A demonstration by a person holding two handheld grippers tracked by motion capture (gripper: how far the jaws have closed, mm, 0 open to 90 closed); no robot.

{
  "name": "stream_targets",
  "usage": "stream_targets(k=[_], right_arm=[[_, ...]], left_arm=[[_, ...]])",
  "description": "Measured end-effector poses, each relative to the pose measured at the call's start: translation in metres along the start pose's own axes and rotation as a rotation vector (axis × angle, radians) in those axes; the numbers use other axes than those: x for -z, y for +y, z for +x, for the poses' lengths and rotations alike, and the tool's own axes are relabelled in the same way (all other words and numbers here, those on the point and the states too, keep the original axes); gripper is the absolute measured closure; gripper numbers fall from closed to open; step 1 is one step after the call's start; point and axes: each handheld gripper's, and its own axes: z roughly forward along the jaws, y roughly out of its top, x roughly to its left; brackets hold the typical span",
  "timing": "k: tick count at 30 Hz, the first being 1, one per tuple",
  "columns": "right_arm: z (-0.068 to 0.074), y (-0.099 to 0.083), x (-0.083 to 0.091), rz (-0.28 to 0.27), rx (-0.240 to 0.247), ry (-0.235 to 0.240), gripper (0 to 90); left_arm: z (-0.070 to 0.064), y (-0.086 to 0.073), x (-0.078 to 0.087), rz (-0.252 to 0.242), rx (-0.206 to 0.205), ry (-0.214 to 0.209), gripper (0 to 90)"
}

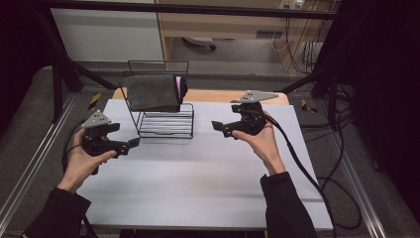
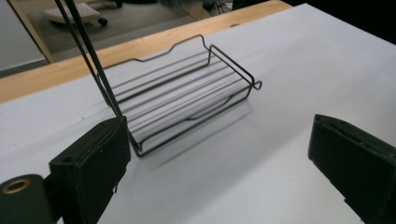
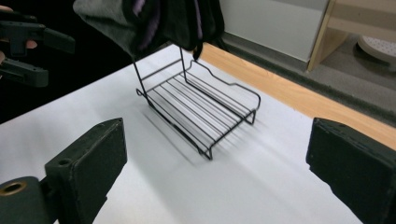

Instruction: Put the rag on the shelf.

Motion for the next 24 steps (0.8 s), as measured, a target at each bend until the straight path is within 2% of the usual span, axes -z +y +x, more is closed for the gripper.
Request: stream_targets(k=[5, 11, 15, 24], right_arm=[[-0.009, -0.029, 0.006, 0.018, -0.024, -0.005, 2.9], [-0.018, -0.071, 0.009, 0.055, -0.041, -0.005, 1.1], [-0.024, -0.098, 0.012, 0.08, -0.057, 0.012, 0.8], [-0.037, -0.15, 0.025, 0.113, -0.112, 0.005, 0.8]], left_arm=[[-0.004, -0.023, -0.007, -0.028, 0.002, -0.037, 5.7], [-0.009, -0.051, -0.02, 0.004, -0.012, -0.063, 6.6], [-0.01, -0.063, -0.026, 0.028, -0.018, -0.053, 6.8], [-0.012, -0.087, -0.031, 0.053, -0.026, -0.061, 7.3]])
